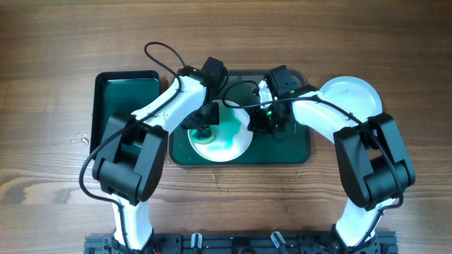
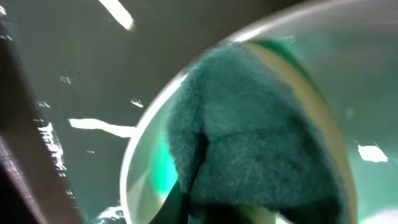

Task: Clean dirty plates on tray and stack at the side
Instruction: 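Scrub the last plate with the sponge while the right gripper holds its rim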

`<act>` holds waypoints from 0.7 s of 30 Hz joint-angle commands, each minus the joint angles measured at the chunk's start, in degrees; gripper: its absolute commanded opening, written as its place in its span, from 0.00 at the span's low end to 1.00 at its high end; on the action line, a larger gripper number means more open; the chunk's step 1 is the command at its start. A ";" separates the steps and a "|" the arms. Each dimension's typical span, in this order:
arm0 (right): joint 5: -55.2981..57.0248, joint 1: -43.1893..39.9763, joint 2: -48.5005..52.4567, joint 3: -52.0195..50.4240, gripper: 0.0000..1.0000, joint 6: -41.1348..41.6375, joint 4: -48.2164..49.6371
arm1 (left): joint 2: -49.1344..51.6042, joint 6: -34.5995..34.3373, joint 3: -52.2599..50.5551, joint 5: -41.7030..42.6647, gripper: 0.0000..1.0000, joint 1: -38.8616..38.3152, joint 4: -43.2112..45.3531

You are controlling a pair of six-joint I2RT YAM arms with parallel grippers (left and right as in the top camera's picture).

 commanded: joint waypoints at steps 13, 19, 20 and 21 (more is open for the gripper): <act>1.31 -0.31 1.73 -1.33 0.04 0.26 -0.63 | 0.94 12.61 -1.05 28.65 0.04 0.31 12.35; 1.31 -0.31 1.73 -1.33 0.04 0.39 -0.87 | 0.92 1.66 0.83 0.94 0.04 0.70 9.14; 1.31 -0.31 1.73 -1.33 0.04 0.39 -0.90 | 0.92 1.64 1.73 -0.26 0.04 0.85 7.74; 1.31 -0.31 1.73 -1.33 0.04 0.39 -0.90 | 0.85 1.66 2.80 -0.76 0.04 0.96 6.25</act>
